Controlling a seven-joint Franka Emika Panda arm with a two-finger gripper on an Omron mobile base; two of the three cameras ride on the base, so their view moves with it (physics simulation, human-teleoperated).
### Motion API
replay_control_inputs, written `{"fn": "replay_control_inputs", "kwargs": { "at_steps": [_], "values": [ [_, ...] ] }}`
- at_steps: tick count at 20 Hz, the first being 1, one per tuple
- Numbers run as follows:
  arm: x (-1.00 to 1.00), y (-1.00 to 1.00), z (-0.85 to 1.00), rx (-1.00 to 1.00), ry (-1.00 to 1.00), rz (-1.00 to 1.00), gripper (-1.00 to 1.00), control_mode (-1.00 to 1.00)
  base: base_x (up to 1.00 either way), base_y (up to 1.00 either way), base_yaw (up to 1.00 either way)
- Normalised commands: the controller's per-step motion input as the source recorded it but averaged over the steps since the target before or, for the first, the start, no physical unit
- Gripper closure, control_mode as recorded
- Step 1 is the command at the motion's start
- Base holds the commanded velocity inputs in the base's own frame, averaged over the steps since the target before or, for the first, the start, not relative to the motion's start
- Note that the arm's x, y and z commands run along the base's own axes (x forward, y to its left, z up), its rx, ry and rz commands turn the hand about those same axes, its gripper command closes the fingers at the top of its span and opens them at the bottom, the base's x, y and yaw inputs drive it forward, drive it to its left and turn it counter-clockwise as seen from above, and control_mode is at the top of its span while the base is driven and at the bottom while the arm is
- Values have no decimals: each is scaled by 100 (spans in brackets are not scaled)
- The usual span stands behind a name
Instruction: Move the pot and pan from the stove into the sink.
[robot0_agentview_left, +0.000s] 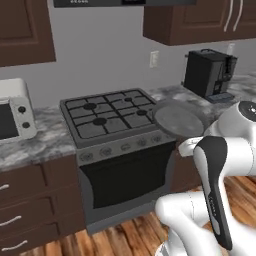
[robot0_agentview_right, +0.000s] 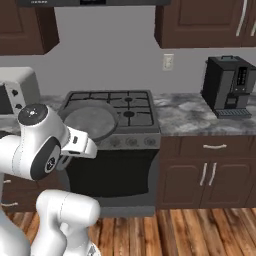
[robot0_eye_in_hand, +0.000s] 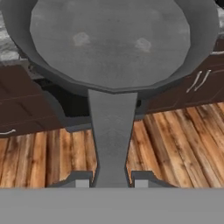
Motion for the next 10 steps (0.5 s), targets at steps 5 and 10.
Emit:
{"fn": "replay_control_inputs", "kwargs": {
  "at_steps": [5,10],
  "values": [
    [0,0,0,0,0,0,100,100,0,-27,-36],
    [0,0,0,0,0,0,100,100,0,-27,-36]
  ]
}}
